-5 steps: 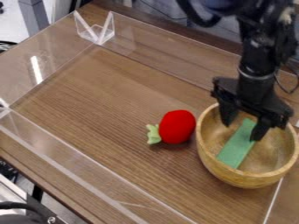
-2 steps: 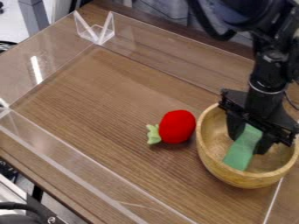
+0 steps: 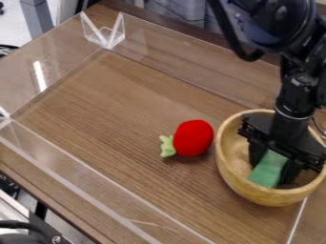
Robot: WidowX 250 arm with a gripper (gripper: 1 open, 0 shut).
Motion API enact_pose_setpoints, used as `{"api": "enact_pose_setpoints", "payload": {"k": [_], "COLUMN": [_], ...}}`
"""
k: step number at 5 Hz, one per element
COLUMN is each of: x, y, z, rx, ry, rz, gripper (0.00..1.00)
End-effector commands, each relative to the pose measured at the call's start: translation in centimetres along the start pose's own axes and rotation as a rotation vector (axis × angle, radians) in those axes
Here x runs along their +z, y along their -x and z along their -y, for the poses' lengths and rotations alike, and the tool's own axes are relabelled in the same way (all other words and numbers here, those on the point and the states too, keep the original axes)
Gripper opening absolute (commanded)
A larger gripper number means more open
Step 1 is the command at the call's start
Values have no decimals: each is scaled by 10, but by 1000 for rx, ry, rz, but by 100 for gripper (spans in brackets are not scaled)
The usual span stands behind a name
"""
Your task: Remove the green stick from the brown bowl and put it on the table
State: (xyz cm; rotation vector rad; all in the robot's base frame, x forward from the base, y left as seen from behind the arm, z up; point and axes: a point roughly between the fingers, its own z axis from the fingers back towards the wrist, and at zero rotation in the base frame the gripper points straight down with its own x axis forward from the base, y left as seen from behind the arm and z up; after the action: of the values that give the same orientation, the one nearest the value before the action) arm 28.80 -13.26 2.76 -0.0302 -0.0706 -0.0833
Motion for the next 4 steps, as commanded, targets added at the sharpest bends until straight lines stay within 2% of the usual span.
{"api": "enact_pose_setpoints", "payload": {"k": [1,2,4], "x": [11,20,35], "y": [-8,-15,-11], "z": [0,-5,-10], "rx": [47,97,95], "ry": [-4,-13,-21], "rz": [19,24,32], "gripper": [0,0,0]}}
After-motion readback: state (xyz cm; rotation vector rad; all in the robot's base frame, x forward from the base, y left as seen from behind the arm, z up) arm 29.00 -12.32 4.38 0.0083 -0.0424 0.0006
